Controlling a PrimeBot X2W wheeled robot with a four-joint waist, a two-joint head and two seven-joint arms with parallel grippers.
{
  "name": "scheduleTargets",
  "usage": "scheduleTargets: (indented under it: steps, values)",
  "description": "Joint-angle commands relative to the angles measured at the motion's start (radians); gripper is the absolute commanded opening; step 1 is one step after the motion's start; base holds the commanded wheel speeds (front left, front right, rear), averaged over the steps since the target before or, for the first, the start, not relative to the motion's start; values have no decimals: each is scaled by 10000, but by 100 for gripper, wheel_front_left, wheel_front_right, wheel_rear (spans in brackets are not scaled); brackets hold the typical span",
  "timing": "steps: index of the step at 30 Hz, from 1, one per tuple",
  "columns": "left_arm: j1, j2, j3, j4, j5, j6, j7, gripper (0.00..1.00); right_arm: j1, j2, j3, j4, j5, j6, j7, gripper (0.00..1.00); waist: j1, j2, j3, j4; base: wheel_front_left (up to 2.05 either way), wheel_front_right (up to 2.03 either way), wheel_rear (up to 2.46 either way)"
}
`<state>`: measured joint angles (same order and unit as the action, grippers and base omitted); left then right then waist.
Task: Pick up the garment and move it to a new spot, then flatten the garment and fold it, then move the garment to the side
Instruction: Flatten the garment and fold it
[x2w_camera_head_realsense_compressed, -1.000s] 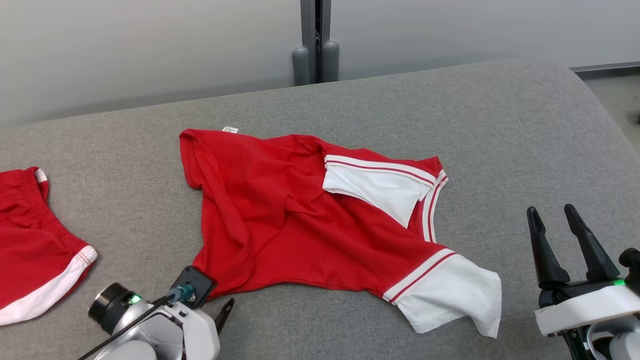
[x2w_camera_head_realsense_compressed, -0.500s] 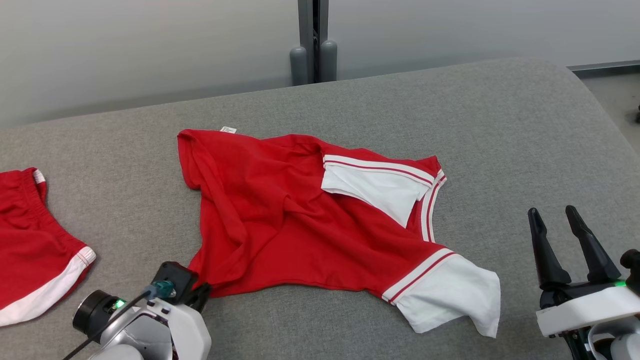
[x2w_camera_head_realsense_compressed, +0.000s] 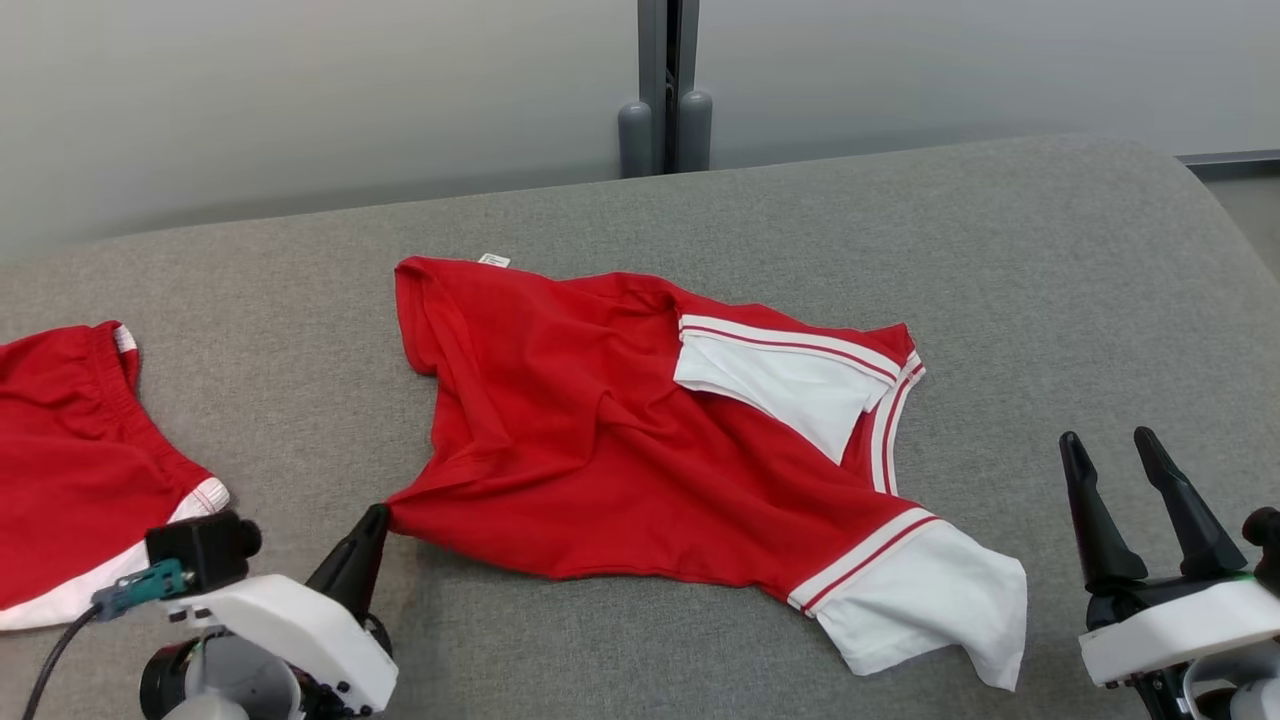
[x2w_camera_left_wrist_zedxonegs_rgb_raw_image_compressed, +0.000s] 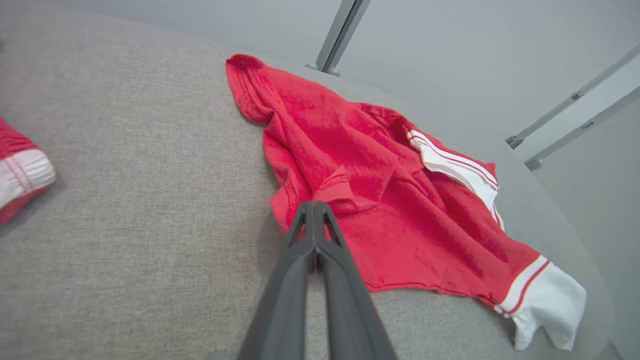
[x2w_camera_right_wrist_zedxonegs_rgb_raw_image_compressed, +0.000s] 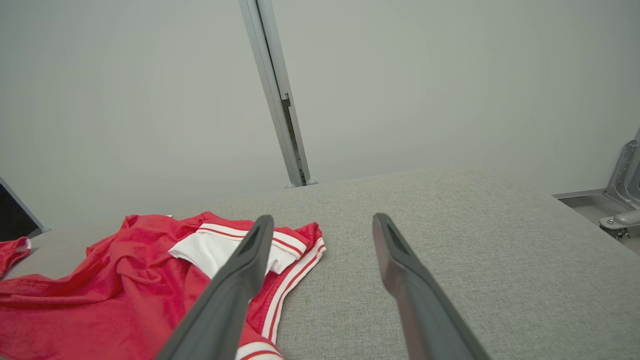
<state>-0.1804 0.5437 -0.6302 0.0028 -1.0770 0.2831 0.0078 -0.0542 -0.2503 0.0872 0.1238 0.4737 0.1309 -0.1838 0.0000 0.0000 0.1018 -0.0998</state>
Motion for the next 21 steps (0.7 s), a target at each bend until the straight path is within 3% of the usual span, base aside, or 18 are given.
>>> scheduleTargets:
  steps: [1,7,16,21]
  values:
    - [422,-143,477,54,-527,167,-253,0,106,-78,-3,32,19,-2,69,100,0,0,-36,50,0,0,0]
    - [1359,-580,1386,417,-1611,360,-793,0,234,-118,-81,106,-6,-2,156,100,0,0,-102,180,0,0,0]
    - [1739,-1046,1249,1732,-1974,-33,-850,0,416,-144,-145,209,-9,-2,296,100,0,0,-227,354,0,0,0]
    - [1524,-1101,852,2777,-1540,-198,-899,0,547,-129,-191,289,28,-2,300,100,0,0,-315,423,0,0,0]
